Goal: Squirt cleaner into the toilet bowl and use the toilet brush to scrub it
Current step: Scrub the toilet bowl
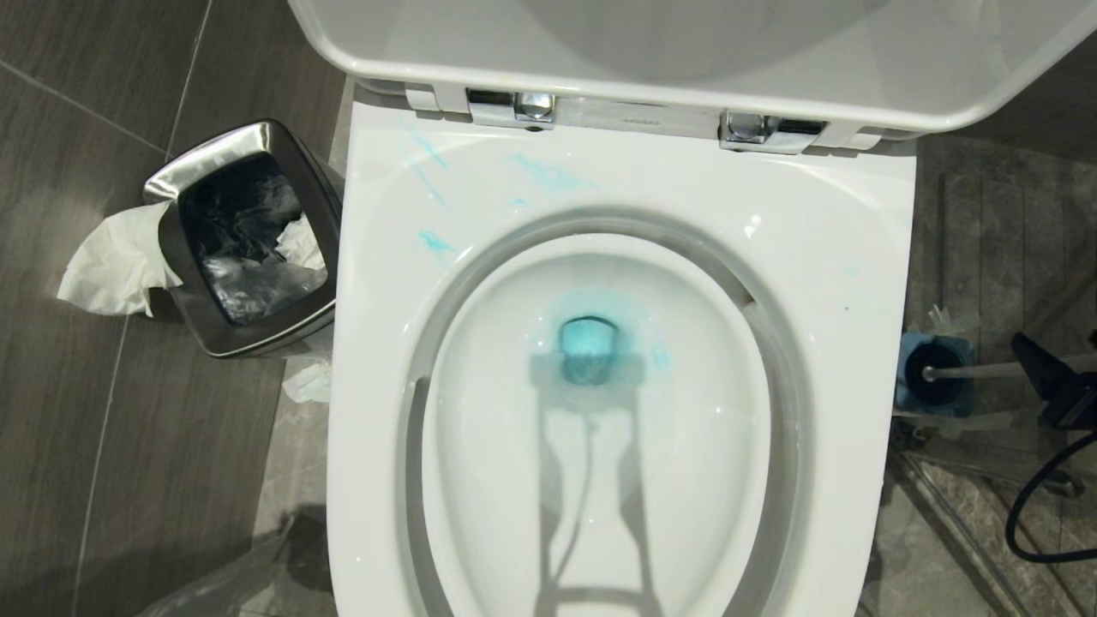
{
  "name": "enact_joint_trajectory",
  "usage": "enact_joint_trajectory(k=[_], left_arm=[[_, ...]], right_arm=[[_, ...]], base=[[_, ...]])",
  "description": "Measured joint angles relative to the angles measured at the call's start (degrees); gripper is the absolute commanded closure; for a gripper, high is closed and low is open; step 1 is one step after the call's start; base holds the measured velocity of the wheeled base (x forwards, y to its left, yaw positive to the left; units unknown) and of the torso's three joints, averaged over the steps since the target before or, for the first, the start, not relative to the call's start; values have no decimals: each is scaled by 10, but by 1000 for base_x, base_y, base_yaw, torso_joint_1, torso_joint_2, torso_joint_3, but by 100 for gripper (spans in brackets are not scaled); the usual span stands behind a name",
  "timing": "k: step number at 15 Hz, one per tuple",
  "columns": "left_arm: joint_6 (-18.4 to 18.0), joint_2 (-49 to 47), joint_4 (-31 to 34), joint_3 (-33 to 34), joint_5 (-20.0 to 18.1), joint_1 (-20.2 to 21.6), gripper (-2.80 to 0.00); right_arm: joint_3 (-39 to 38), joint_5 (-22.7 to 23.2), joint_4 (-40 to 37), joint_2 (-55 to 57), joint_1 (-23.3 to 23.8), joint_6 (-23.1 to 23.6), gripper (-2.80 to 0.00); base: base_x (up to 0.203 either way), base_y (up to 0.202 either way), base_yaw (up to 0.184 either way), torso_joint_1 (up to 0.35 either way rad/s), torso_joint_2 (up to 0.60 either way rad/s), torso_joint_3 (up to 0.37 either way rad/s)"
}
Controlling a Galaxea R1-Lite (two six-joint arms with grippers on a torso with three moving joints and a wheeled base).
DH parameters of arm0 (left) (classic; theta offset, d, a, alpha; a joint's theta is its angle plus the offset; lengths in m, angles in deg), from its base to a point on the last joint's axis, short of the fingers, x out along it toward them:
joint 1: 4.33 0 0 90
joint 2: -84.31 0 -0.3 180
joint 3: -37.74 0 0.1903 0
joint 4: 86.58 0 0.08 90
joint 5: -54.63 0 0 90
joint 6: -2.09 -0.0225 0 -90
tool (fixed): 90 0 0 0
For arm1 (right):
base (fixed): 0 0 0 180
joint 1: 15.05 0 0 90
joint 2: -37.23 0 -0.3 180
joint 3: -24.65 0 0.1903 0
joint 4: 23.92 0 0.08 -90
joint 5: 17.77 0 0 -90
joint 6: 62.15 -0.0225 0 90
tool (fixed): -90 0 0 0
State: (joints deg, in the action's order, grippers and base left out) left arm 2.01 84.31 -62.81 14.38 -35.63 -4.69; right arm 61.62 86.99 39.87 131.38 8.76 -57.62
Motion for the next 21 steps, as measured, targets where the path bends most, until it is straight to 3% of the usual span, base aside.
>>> enact_joint_trajectory(k=[9,21], left_arm=[[0,0,0,0,0,0,0],[0,0,0,0,0,0,0]], right_arm=[[10,0,2,1,-16,61,0],[-2,3,-1,-50,-16,60,0]], base=[[0,0,0,0,0,0],[0,0,0,0,0,0]])
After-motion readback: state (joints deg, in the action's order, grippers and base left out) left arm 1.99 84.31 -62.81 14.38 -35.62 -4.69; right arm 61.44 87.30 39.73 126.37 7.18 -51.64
